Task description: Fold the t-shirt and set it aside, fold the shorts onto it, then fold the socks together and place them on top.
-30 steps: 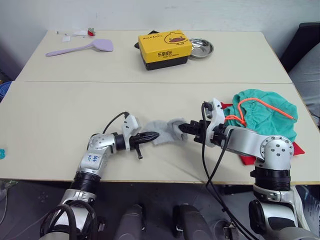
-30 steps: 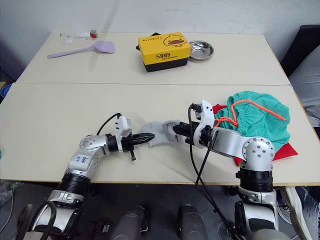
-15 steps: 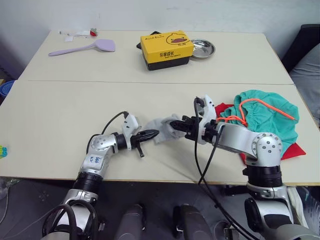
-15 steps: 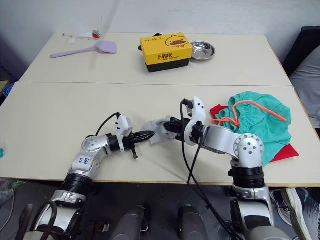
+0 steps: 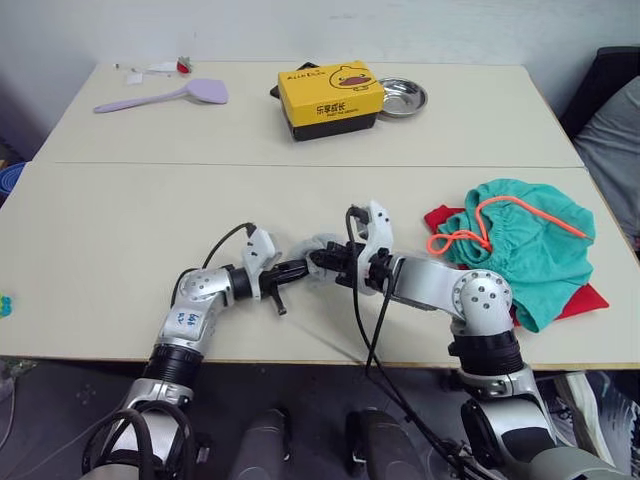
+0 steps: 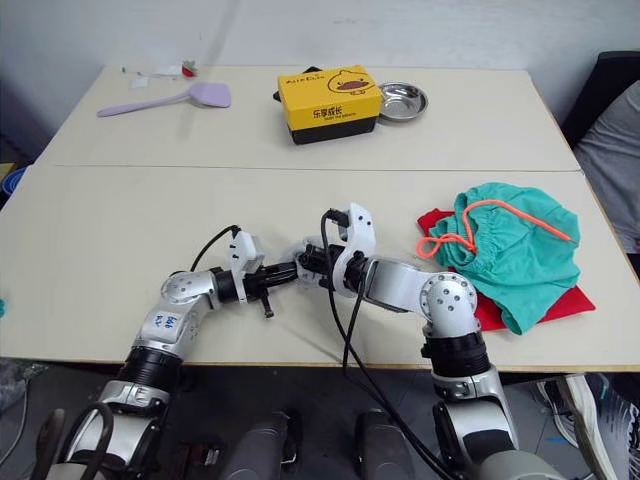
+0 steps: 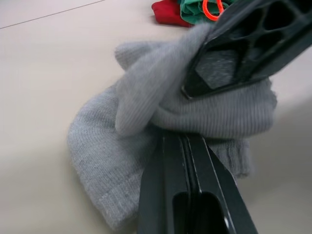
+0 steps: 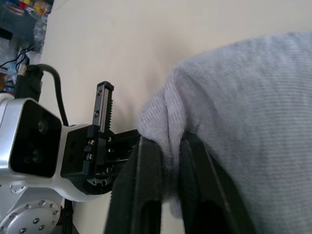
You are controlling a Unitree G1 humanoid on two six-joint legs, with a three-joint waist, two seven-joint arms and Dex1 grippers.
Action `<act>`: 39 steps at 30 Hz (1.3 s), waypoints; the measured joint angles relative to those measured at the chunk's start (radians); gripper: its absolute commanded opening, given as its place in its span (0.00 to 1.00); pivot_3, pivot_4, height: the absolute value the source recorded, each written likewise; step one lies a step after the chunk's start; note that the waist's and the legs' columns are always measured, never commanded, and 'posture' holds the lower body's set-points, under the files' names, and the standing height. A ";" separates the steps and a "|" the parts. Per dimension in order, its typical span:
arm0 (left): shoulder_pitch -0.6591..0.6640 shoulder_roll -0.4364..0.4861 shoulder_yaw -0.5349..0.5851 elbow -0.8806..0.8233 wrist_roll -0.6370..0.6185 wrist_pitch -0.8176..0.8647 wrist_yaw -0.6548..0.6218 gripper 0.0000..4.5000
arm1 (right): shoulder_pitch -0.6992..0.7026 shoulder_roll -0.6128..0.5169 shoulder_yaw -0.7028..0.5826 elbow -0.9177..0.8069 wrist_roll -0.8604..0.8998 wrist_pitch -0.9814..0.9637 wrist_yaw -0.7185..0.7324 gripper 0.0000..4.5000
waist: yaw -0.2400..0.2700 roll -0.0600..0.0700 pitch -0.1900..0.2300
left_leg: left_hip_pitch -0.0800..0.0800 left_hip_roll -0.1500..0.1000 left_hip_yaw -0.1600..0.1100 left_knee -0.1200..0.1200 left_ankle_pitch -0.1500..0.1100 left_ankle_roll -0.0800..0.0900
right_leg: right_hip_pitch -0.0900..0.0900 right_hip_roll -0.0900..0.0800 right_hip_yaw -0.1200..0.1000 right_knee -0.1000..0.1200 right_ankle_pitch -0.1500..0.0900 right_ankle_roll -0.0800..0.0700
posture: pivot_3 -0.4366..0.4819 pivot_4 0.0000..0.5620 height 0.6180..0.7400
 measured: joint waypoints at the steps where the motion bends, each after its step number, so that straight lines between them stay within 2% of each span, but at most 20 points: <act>1: 0.007 0.007 0.001 -0.011 -0.002 0.006 -0.001 0.00 | 0.000 -0.017 0.001 -0.002 -0.032 0.007 0.053 0.46 | -0.001 0.000 0.000 | 0.000 0.000 0.000 0.000 0.000 0.000 | 0.000 0.000 0.000 0.000 0.000 0.000 | 0.48 0.27 1.00; 6: 0.041 0.058 0.019 -0.055 -0.025 0.031 -0.028 0.00 | -0.004 -0.130 0.000 -0.045 -0.102 0.041 0.335 0.82 | -0.002 0.000 0.000 | 0.000 0.000 0.001 -0.002 0.000 0.000 | -0.001 0.000 0.001 0.000 0.000 0.000 | 0.48 0.27 1.00; 12: 0.073 0.129 0.057 -0.080 -0.055 0.075 -0.060 0.00 | -0.011 -0.211 -0.013 -0.085 -0.120 0.073 0.657 0.82 | -0.001 0.000 0.000 | 0.000 0.000 0.001 -0.002 0.000 0.000 | -0.002 0.000 0.001 -0.001 0.000 0.000 | 0.48 0.27 1.00; 16: 0.121 0.175 0.100 -0.120 -0.094 0.124 -0.086 0.00 | -0.010 -0.242 -0.073 -0.105 -0.130 0.044 0.800 0.82 | 0.001 0.000 0.000 | -0.001 0.000 0.000 -0.002 0.000 0.000 | -0.001 0.000 0.000 -0.002 0.000 0.000 | 0.48 0.27 1.00; 19: 0.145 0.207 0.145 -0.157 -0.145 0.161 -0.112 0.00 | -0.005 -0.247 -0.114 -0.106 -0.219 -0.047 0.864 0.69 | 0.003 -0.001 0.001 | -0.001 0.000 0.000 -0.002 0.000 0.000 | -0.001 -0.001 0.000 -0.002 0.000 0.000 | 0.48 0.27 1.00; 20: 0.144 0.209 0.160 -0.175 -0.169 0.176 -0.121 0.00 | 0.002 -0.252 -0.109 -0.106 -0.280 -0.096 0.891 0.61 | 0.003 -0.001 0.001 | -0.001 0.000 0.000 -0.002 0.000 0.000 | -0.002 -0.001 0.000 -0.003 0.000 0.000 | 0.48 0.27 1.00; 23: 0.127 0.212 0.194 -0.226 -0.243 0.243 -0.137 0.00 | 0.026 -0.264 -0.041 -0.088 -0.510 -0.290 0.974 0.38 | 0.005 -0.001 0.001 | -0.002 -0.001 0.000 -0.001 0.000 0.000 | -0.001 -0.001 0.000 -0.003 0.000 0.000 | 0.48 0.27 1.00; 27: -0.002 0.175 0.170 -0.294 -0.281 0.307 -0.130 0.00 | 0.071 -0.233 0.116 0.014 -0.839 -0.592 1.069 0.05 | 0.008 -0.002 0.001 | -0.002 -0.002 0.001 0.000 0.002 -0.003 | -0.001 -0.001 0.000 -0.002 0.001 0.000 | 0.48 0.27 1.00; 28: -0.027 0.155 0.151 -0.298 -0.278 0.304 -0.124 0.00 | 0.081 -0.225 0.148 0.035 -0.889 -0.640 1.082 0.00 | 0.008 -0.002 0.001 | -0.002 -0.003 0.001 0.000 0.002 -0.004 | -0.001 -0.001 0.000 -0.002 0.001 0.000 | 0.48 0.27 1.00; 30: -0.059 0.098 0.087 -0.295 -0.246 0.293 -0.114 0.00 | 0.089 -0.199 0.208 0.086 -1.004 -0.733 1.097 0.00 | 0.007 -0.002 0.001 | -0.002 -0.003 0.002 0.002 0.002 -0.004 | -0.001 -0.001 0.000 -0.002 0.001 0.001 | 0.48 0.27 1.00; 33: -0.063 0.038 0.006 -0.258 -0.204 0.263 -0.108 0.00 | 0.089 -0.157 0.219 0.135 -1.083 -0.772 1.077 0.00 | -0.002 -0.003 0.002 | -0.002 -0.002 0.004 0.004 0.002 -0.004 | -0.001 -0.001 0.001 -0.001 0.001 0.001 | 0.48 0.27 1.00; 39: -0.086 -0.037 -0.040 -0.090 -0.083 0.136 -0.025 0.00 | 0.088 -0.095 0.217 0.181 -1.152 -0.770 1.053 0.00 | 0.005 -0.003 0.002 | -0.001 -0.002 0.003 0.006 0.004 -0.006 | -0.001 0.000 0.001 0.001 0.001 0.001 | 0.48 0.27 1.00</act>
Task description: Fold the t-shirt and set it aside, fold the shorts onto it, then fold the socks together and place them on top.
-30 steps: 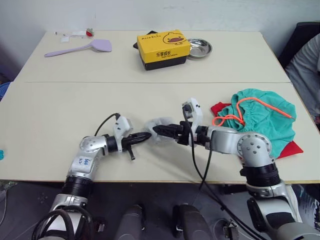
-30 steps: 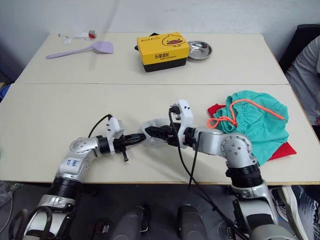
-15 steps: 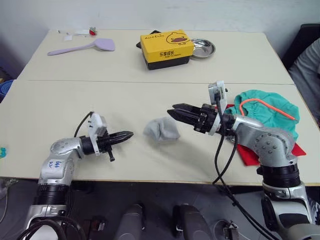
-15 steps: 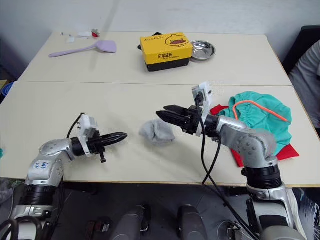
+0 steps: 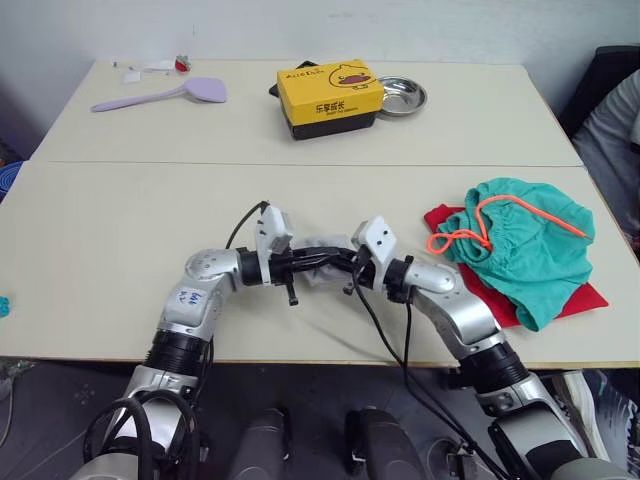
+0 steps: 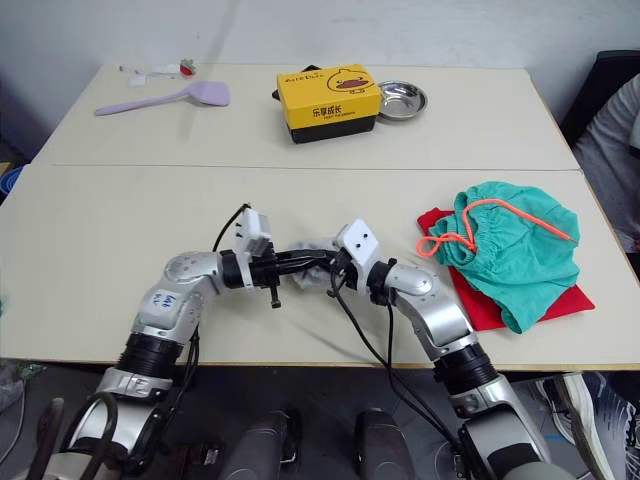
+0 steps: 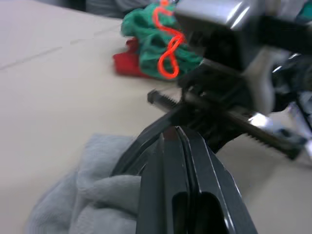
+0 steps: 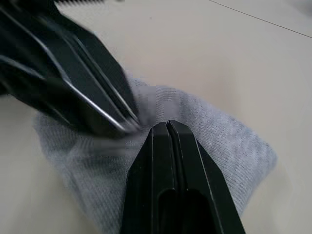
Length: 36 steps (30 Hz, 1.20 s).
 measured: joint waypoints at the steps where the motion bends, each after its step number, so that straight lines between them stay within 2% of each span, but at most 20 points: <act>1: -0.004 -0.006 -0.002 0.024 0.016 -0.030 0.017 0.00 | 0.002 0.003 0.000 0.004 -0.011 0.001 0.000 0.00 | 0.000 0.000 0.000 | 0.000 0.000 0.000 0.000 0.000 0.000 | 0.000 0.000 0.000 0.000 0.000 0.000 | 0.48 0.27 1.00; 8: 0.005 -0.017 0.007 0.081 0.061 -0.091 0.077 0.00 | 0.032 0.017 -0.024 -0.039 -0.023 0.046 0.005 0.00 | 0.000 0.000 0.000 | 0.001 0.000 0.000 0.000 0.000 0.000 | 0.002 0.000 0.000 0.000 0.000 0.000 | 0.48 0.27 1.00; 16: 0.053 -0.009 0.024 0.092 0.069 -0.094 0.099 0.00 | 0.049 0.048 -0.173 -0.097 0.119 0.210 0.005 0.00 | 0.000 0.000 -0.001 | 0.004 0.000 -0.002 0.000 -0.001 0.002 | 0.006 -0.001 -0.001 -0.001 0.000 0.000 | 0.48 0.27 1.00; 21: 0.079 0.001 0.026 0.071 0.071 -0.095 0.104 0.00 | 0.049 0.040 -0.201 -0.039 0.079 0.192 -0.029 0.00 | -0.001 0.000 -0.001 | 0.006 0.000 -0.002 -0.001 -0.002 0.002 | 0.008 -0.001 -0.001 -0.002 0.000 0.000 | 0.48 0.27 1.00; 26: 0.088 0.017 0.036 0.053 0.069 -0.108 0.089 0.00 | 0.021 0.089 -0.265 -0.023 0.110 0.129 -0.016 0.00 | -0.004 0.000 -0.001 | 0.006 0.000 -0.002 -0.001 -0.002 0.001 | 0.007 0.000 -0.001 -0.001 0.000 0.000 | 0.48 0.27 1.00; 31: 0.084 0.055 0.049 -0.005 0.031 -0.015 0.049 0.00 | 0.011 0.113 -0.246 -0.077 0.127 0.099 0.036 0.00 | -0.003 0.000 -0.001 | 0.004 0.000 -0.002 0.000 -0.002 0.001 | 0.005 0.000 -0.001 -0.001 0.000 0.000 | 0.48 0.27 1.00; 36: 0.054 0.069 0.051 -0.038 0.011 0.038 0.021 0.00 | 0.033 0.115 -0.173 -0.050 0.050 0.073 0.032 0.00 | 0.000 0.000 -0.001 | 0.003 -0.001 -0.002 0.000 -0.002 0.001 | 0.005 -0.001 -0.001 -0.001 0.000 0.000 | 0.48 0.27 1.00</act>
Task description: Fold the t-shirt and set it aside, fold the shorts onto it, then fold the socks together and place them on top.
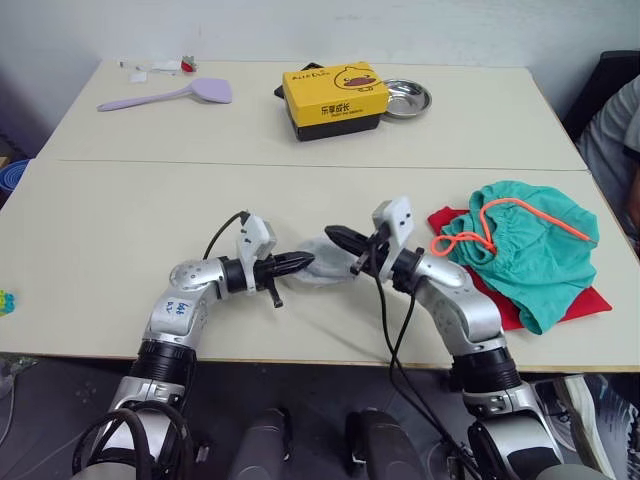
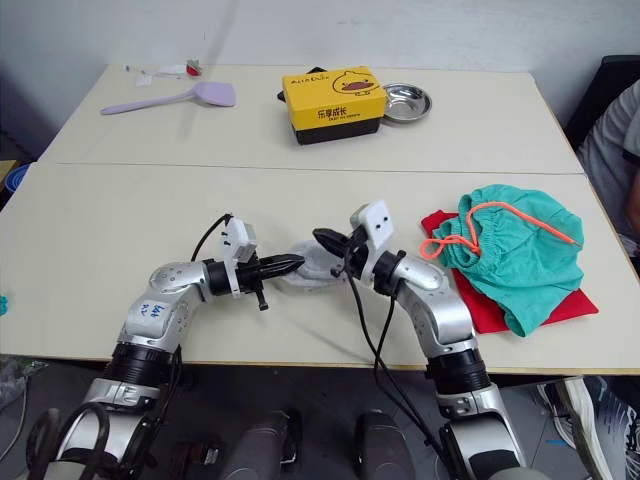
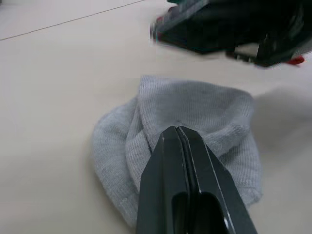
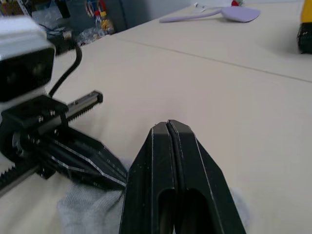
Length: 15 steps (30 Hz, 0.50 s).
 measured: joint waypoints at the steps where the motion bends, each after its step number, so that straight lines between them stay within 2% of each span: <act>1: -0.006 -0.002 -0.010 0.000 0.008 -0.004 0.000 0.00 | 0.001 0.000 0.012 0.025 -0.022 -0.005 -0.012 0.00 | 0.000 0.000 0.000 | 0.000 0.000 0.000 0.000 0.000 0.000 | 0.000 0.000 0.000 0.000 0.000 0.000 | 0.48 0.27 1.00; 7: -0.006 -0.079 -0.059 0.016 0.046 -0.024 0.037 0.00 | 0.001 0.018 0.029 0.089 -0.089 -0.047 -0.046 0.00 | 0.000 0.000 0.000 | 0.000 0.000 0.000 0.000 0.000 0.000 | 0.000 0.000 0.000 0.000 0.000 0.000 | 0.48 0.27 1.00; 15: 0.020 -0.074 -0.061 0.060 0.089 -0.092 0.090 0.00 | 0.041 0.007 -0.018 0.068 -0.071 -0.062 -0.040 0.00 | -0.001 0.000 0.000 | 0.004 0.000 0.000 0.000 0.000 0.000 | 0.005 0.000 0.000 -0.001 0.000 0.000 | 0.48 0.27 1.00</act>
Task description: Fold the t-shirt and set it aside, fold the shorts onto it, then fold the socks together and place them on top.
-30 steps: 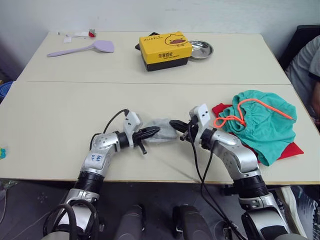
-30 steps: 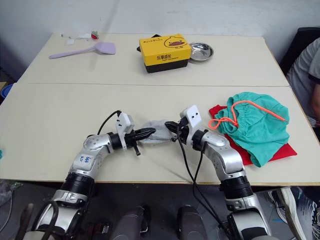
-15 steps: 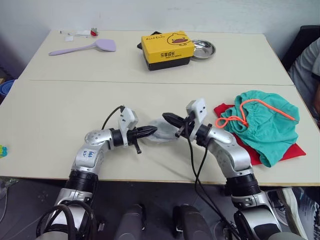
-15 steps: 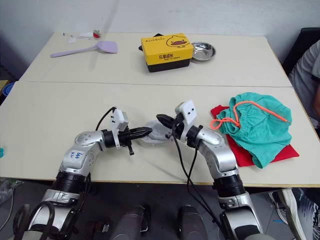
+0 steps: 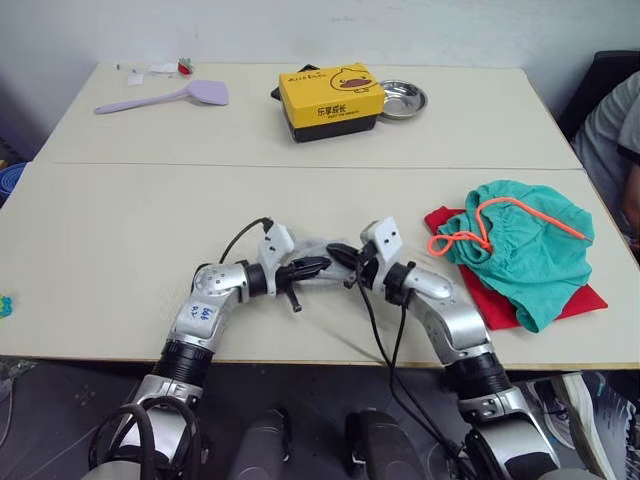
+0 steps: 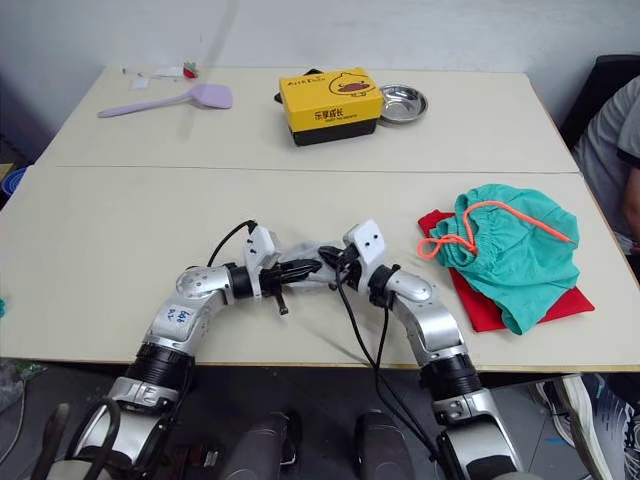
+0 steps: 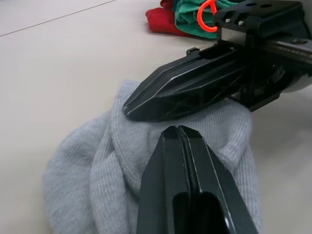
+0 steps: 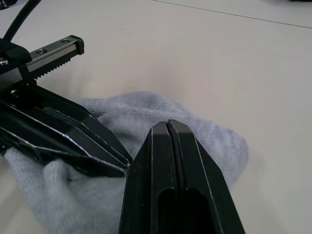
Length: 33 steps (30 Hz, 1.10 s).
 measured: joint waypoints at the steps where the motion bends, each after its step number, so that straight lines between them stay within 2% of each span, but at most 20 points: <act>1: 0.008 0.003 0.004 0.000 0.000 -0.011 0.000 0.00 | 0.005 -0.014 -0.017 -0.005 0.013 0.002 0.005 0.00 | 0.000 0.000 0.000 | 0.001 0.000 0.000 0.000 0.000 0.000 | 0.001 0.000 0.000 0.000 0.000 0.000 | 0.48 0.27 1.00; 4: 0.042 0.008 0.035 0.003 -0.020 -0.071 -0.012 0.00 | 0.004 -0.066 -0.090 -0.068 0.093 0.080 0.031 0.15 | -0.002 0.000 0.000 | 0.001 0.000 0.000 0.000 -0.001 0.000 | 0.001 0.000 0.000 0.000 0.000 0.000 | 0.48 0.27 1.00; 9: 0.050 0.016 0.047 0.017 -0.033 -0.122 -0.061 0.00 | -0.083 -0.172 -0.121 -0.104 0.278 0.506 0.074 0.51 | -0.002 0.000 0.000 | 0.001 0.001 -0.001 0.000 -0.001 0.000 | 0.000 0.000 0.000 0.000 0.000 0.000 | 0.48 0.27 1.00; 15: 0.031 0.021 0.053 0.062 -0.029 -0.148 -0.079 0.00 | -0.280 -0.182 -0.159 0.076 0.359 0.834 0.057 0.98 | -0.001 0.000 0.000 | 0.000 0.001 -0.001 0.000 -0.001 0.001 | 0.000 0.000 -0.001 -0.001 0.000 0.000 | 0.48 0.27 1.00; 18: 0.018 0.020 0.055 0.086 -0.028 -0.160 -0.082 0.00 | -0.307 -0.164 -0.150 0.105 0.373 0.928 0.063 0.99 | 0.000 0.000 0.000 | -0.002 0.001 -0.001 0.000 -0.001 0.001 | -0.001 0.000 -0.001 -0.001 0.000 0.000 | 0.48 0.27 1.00; 22: 0.017 0.020 0.057 0.091 -0.026 -0.170 -0.081 0.00 | -0.317 -0.126 -0.145 0.128 0.377 0.968 0.065 0.77 | -0.002 0.000 0.000 | -0.002 0.001 -0.001 0.001 -0.001 0.001 | -0.001 0.000 -0.001 -0.001 0.000 0.000 | 0.48 0.27 1.00; 26: 0.021 0.020 0.058 0.091 -0.025 -0.179 -0.078 0.00 | -0.333 -0.078 -0.153 0.182 0.372 0.968 0.034 0.44 | -0.002 0.000 0.000 | -0.002 0.001 0.000 0.001 -0.001 0.001 | -0.001 0.000 -0.001 0.000 0.000 0.000 | 0.48 0.27 1.00; 30: 0.039 0.023 0.069 0.088 -0.027 -0.199 -0.078 0.00 | -0.338 -0.077 -0.158 0.194 0.369 0.969 0.030 0.12 | -0.002 0.000 0.000 | -0.003 0.001 0.000 0.000 -0.001 0.001 | -0.002 0.000 -0.001 0.000 0.000 0.000 | 0.48 0.27 1.00; 32: 0.044 0.035 0.076 0.086 -0.032 -0.203 -0.088 0.00 | -0.337 -0.083 -0.174 0.180 0.384 0.980 0.032 0.00 | -0.002 0.000 0.000 | -0.003 0.001 0.000 0.000 -0.001 0.001 | -0.003 0.000 -0.001 0.001 0.000 0.000 | 0.48 0.27 1.00; 33: 0.047 0.044 0.078 0.085 -0.035 -0.203 -0.096 0.00 | -0.333 -0.092 -0.185 0.169 0.388 0.983 0.032 0.00 | -0.002 0.000 0.000 | -0.004 0.001 0.000 0.000 -0.001 0.001 | -0.004 0.000 0.000 0.001 0.000 0.000 | 0.48 0.27 1.00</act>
